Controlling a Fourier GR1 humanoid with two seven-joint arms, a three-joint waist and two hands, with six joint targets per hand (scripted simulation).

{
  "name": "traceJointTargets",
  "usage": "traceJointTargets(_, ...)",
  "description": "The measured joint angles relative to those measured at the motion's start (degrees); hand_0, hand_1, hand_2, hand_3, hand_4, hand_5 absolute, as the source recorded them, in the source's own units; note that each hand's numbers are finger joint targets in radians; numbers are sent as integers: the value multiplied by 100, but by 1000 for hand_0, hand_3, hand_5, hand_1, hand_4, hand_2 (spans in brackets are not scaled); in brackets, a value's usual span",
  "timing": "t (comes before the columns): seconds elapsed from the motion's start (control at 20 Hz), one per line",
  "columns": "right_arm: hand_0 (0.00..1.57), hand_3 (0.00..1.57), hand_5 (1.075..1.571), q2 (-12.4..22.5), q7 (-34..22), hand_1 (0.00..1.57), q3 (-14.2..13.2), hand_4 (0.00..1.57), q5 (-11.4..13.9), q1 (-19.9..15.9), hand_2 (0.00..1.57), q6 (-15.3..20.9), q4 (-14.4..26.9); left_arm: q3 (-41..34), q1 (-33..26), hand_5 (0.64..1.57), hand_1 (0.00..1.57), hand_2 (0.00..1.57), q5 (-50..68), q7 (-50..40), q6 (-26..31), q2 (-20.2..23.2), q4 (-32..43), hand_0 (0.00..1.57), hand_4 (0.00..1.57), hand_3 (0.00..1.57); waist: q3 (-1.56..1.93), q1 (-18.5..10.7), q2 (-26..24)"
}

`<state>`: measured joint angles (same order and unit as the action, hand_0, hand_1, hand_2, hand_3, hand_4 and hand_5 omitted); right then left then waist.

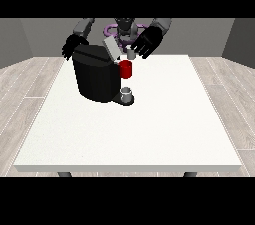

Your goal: Insert the coffee pod into the coffee machine and close the lid

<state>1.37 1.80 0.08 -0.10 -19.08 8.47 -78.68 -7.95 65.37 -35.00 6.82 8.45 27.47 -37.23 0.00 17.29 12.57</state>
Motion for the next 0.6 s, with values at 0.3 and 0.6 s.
traceJointTargets(0.3, 0, 0, 1571, 62, 126, 0, -77, 526, -15, 147, 0, -14, -70, 19, -14, 1571, 1326, 1335, -54, 28, 21, -33, 61, 1326, 503, 1233, 1, 0, 38)
traceJointTargets(0.6, 0, 0, 1571, 61, 85, 0, -132, 537, -58, 139, 0, 5, -142, 37, 44, 1571, 1206, 1261, -119, 41, -38, -108, 123, 1206, 504, 1187, 0, 32, 150)
